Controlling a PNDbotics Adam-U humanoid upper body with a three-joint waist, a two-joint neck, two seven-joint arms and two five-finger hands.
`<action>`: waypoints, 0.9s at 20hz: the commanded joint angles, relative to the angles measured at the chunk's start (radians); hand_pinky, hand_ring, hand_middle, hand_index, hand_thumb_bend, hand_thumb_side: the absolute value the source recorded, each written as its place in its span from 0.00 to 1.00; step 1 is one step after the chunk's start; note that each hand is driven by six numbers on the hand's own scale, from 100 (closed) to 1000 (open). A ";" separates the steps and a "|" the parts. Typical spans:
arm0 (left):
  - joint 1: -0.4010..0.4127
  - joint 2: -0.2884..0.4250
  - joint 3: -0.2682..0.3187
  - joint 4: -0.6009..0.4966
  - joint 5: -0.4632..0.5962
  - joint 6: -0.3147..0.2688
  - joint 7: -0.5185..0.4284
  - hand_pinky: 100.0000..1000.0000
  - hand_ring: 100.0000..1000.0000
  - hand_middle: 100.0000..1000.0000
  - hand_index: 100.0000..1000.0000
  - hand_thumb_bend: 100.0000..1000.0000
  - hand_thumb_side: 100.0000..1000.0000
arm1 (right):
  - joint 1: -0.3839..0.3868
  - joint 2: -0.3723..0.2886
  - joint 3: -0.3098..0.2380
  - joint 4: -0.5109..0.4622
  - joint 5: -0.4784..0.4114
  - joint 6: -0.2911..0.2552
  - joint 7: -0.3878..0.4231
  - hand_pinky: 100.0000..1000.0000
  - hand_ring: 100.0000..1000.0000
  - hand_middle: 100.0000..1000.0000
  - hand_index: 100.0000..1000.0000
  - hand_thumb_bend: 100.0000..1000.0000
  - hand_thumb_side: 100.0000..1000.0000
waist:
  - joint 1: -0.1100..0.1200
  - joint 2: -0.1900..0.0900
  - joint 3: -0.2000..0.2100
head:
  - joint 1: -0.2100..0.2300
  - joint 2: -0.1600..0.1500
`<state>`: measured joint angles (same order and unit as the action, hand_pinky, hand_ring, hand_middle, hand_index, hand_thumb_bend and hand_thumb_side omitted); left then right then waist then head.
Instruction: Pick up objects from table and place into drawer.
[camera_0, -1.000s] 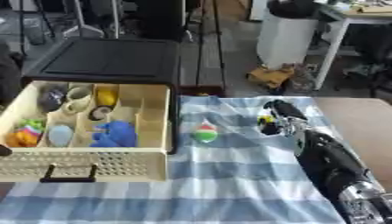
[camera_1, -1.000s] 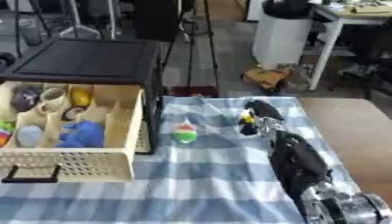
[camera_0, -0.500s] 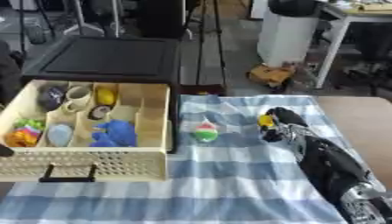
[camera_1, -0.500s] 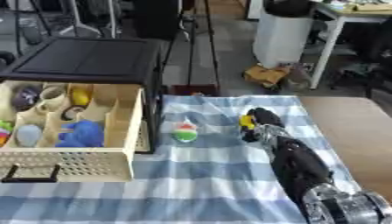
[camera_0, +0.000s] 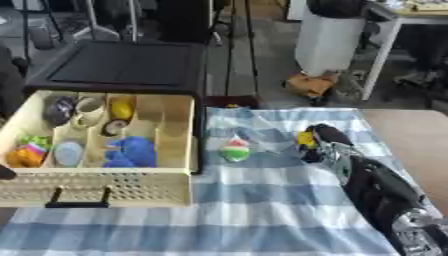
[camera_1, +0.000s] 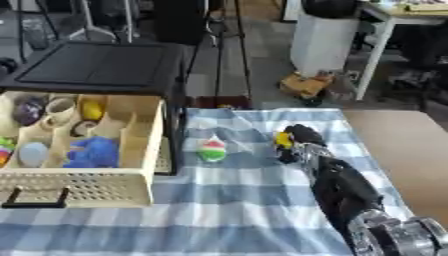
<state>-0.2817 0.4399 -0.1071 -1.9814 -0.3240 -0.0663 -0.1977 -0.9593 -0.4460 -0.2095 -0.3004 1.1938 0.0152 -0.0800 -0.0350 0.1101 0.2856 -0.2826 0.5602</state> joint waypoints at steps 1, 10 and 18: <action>-0.009 0.007 0.008 -0.019 -0.003 -0.004 -0.002 0.10 0.00 0.00 0.55 0.18 1.00 | -0.018 -0.031 0.000 -0.008 -0.009 -0.001 -0.010 0.43 0.54 0.73 0.83 0.00 0.17 | 0.006 -0.009 0.001 | 0.002 -0.005; -0.006 0.006 0.009 -0.019 -0.002 -0.007 -0.005 0.10 0.00 0.00 0.55 0.17 1.00 | -0.020 -0.030 -0.009 -0.025 -0.008 -0.023 -0.037 0.36 0.48 0.62 0.75 0.00 0.13 | 0.004 -0.008 0.001 | 0.004 -0.004; -0.006 0.005 0.010 -0.019 -0.002 -0.008 -0.006 0.10 0.00 0.00 0.56 0.16 1.00 | -0.019 -0.027 -0.015 -0.030 -0.013 -0.054 -0.071 0.28 0.41 0.51 0.67 0.00 0.11 | 0.004 -0.009 -0.001 | 0.005 -0.004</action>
<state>-0.2807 0.4396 -0.1071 -1.9814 -0.3253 -0.0708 -0.2021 -0.9595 -0.4476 -0.2191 -0.3091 1.1887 -0.0348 -0.1425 -0.0351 0.1120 0.2853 -0.2794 0.5602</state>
